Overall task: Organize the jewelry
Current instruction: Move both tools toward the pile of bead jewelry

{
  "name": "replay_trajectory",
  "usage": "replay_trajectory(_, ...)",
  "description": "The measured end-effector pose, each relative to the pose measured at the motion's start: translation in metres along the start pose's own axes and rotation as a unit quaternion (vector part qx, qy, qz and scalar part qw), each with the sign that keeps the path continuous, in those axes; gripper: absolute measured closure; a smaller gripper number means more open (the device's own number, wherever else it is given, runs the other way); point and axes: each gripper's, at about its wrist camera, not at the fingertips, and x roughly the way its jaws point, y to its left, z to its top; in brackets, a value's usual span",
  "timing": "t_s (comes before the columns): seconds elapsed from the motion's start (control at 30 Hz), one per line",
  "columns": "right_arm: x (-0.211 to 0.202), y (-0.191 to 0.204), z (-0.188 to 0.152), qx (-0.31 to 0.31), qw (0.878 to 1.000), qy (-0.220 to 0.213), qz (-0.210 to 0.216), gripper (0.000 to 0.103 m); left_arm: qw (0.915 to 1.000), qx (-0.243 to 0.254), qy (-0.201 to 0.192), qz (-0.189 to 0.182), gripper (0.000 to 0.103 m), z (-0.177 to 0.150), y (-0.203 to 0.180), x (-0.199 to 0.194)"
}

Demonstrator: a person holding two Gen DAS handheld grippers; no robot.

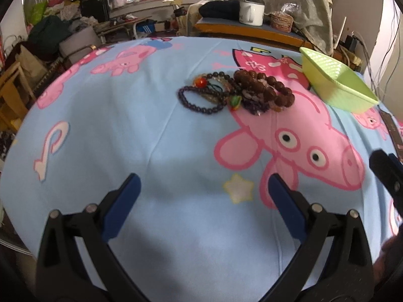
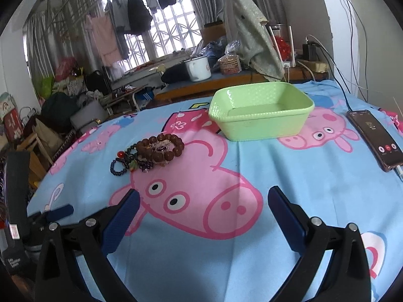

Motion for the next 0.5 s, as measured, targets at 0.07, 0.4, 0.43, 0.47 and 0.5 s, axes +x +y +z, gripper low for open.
replay_trajectory(0.07, 0.0, 0.001, 0.0, -0.001, 1.0, 0.001, 0.007, 0.028, 0.9996, -0.017, -0.008, -0.019, 0.006, 0.0, 0.006, -0.003)
replay_trajectory(0.4, 0.022, 0.013, 0.012, -0.037, 0.997, 0.03, 0.054, 0.028, 0.9979, -0.038, -0.027, -0.045, 0.006, 0.044, 0.033, 0.01)
replay_trajectory(0.43, 0.028, 0.012, 0.018, -0.045, 0.996, 0.045, 0.059, 0.028, 0.9979, -0.026, -0.043, -0.042, 0.006, 0.053, 0.033, 0.008)
replay_trajectory(0.47, 0.033, 0.012, 0.023, -0.05, 0.995, 0.058, 0.065, 0.034, 0.9973, -0.01, -0.062, -0.039, 0.006, 0.065, 0.032, 0.006)
replay_trajectory(0.5, 0.039, 0.013, 0.031, -0.058, 0.993, 0.068, 0.072, 0.042, 0.9963, 0.005, -0.078, -0.036, 0.006, 0.077, 0.031, 0.005)
